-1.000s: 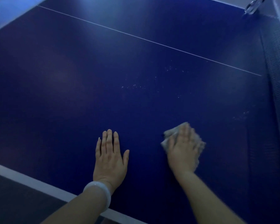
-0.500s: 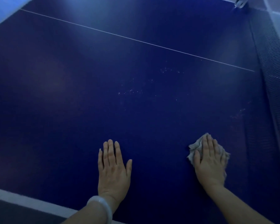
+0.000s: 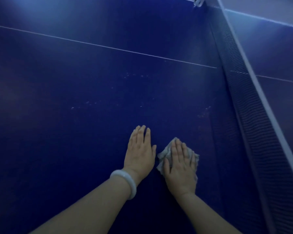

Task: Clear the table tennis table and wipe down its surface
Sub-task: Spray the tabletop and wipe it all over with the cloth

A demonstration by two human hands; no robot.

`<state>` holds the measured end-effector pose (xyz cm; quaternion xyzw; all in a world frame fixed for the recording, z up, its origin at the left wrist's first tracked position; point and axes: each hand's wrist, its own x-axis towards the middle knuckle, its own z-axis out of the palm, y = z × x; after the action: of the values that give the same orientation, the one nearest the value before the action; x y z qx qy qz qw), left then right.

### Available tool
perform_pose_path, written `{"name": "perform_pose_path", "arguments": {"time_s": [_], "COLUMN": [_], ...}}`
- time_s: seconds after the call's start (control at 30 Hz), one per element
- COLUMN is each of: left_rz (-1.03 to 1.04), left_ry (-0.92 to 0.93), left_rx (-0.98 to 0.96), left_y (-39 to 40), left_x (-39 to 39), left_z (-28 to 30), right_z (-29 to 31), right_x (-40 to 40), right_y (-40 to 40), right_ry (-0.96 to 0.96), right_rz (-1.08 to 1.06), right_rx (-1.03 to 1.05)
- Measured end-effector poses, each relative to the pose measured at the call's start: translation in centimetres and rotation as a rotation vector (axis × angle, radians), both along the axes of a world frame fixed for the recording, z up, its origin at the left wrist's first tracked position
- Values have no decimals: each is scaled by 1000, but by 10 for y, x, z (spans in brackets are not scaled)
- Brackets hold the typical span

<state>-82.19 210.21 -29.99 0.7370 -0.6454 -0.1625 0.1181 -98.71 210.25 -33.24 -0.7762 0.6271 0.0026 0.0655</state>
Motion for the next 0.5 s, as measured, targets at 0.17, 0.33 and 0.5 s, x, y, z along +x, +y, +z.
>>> {"name": "perform_pose_path", "arguments": {"time_s": [0.17,0.33,0.5], "left_rz": [-11,61,84], "left_ry": [-36,-185,-197], "left_rx": [58,40,19], "left_y": [-42,-43,-45], "left_x": [-37,-54,-58], "left_z": [-9,-23,-26], "right_z": [-4,-4,3], "right_x": [-46,-132,-160], "right_y": [-22,-53,-115], "right_ry": [-21,-16,-40], "right_rz": [-80,-300,-441], "right_rx": [-5,17,28]}}
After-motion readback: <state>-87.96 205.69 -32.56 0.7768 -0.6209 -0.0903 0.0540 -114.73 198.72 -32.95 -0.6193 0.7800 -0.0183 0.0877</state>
